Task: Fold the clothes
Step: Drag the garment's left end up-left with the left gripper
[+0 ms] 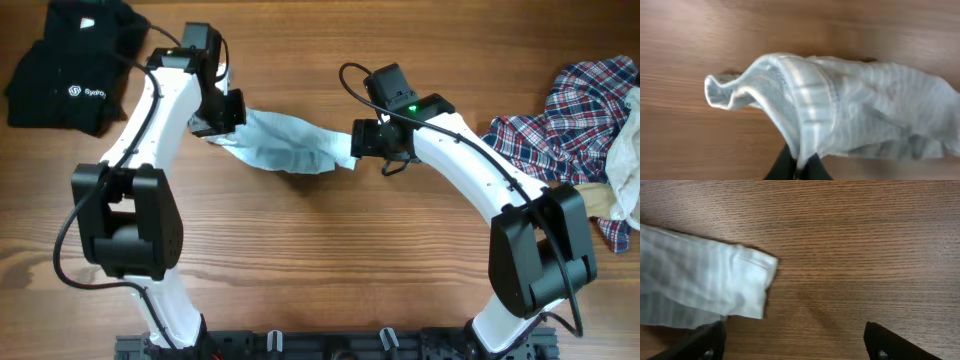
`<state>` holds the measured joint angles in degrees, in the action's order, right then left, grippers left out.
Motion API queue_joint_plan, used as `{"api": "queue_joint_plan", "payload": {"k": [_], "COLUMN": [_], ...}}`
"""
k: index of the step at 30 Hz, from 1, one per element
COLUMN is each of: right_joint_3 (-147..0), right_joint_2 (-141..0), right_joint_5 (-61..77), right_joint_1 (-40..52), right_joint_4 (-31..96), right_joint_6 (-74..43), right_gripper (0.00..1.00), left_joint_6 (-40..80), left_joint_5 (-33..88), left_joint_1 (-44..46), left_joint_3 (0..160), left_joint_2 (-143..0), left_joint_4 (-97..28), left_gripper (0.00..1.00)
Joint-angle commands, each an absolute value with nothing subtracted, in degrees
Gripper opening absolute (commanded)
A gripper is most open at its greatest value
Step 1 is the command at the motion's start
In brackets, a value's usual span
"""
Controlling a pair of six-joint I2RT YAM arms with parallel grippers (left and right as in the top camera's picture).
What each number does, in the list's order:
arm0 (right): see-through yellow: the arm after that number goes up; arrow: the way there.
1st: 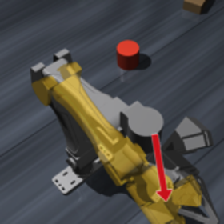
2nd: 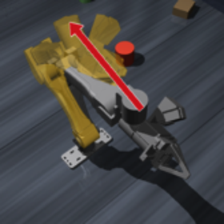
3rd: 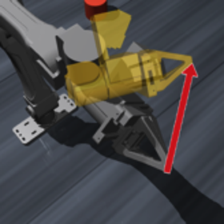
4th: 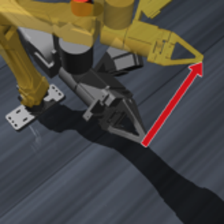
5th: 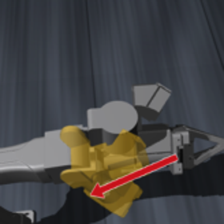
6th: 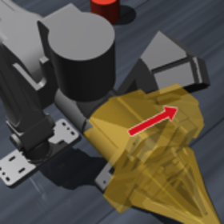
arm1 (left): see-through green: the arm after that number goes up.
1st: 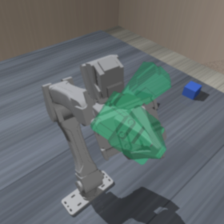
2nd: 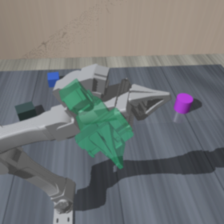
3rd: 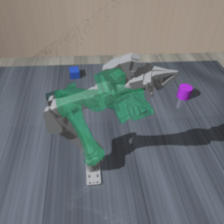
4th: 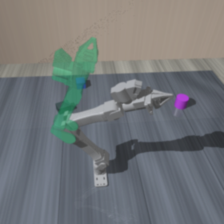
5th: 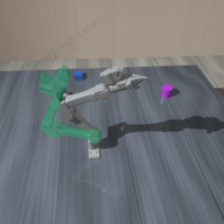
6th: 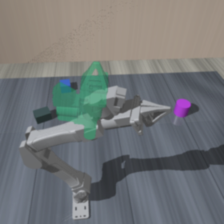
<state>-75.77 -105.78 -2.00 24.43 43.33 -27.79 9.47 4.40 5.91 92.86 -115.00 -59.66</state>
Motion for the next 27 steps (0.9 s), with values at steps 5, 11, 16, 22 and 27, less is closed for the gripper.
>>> {"api": "queue_joint_plan", "payload": {"k": [5, 11, 16, 22, 27], "right_joint_3": [-75.3, -75.3, -75.3, -75.3, -75.3], "right_joint_2": [-106.7, -106.7, -106.7, -106.7, -106.7], "right_joint_5": [-3.2, -3.3, -3.3, -3.3, -3.3], "right_joint_1": [24.4, 24.4, 24.4, 24.4, 24.4], "right_joint_4": [44.0, 43.3, 43.3, 43.4, 43.4], "right_joint_6": [-27.2, -27.2, -27.2, -27.2, -27.2], "right_gripper": [0.89, 0.89, 0.89, 0.89, 0.89], "left_joint_6": [9.2, 9.2, 9.2, 9.8, 9.8], "left_joint_5": [-1.3, 8.3, 8.5, 11.0, 10.8], "left_joint_1": [4.3, 5.3, 6.7, 6.6, 6.5], "left_joint_3": [93.8, 93.9, 93.9, 93.9, 93.9], "left_joint_2": [-113.7, -111.1, -106.8, -102.8, -102.1], "left_joint_4": [-58.6, -59.9, -59.5, -60.0, -59.4], "left_gripper": [0.04, 0.04, 0.04, 0.04, 0.04]}}
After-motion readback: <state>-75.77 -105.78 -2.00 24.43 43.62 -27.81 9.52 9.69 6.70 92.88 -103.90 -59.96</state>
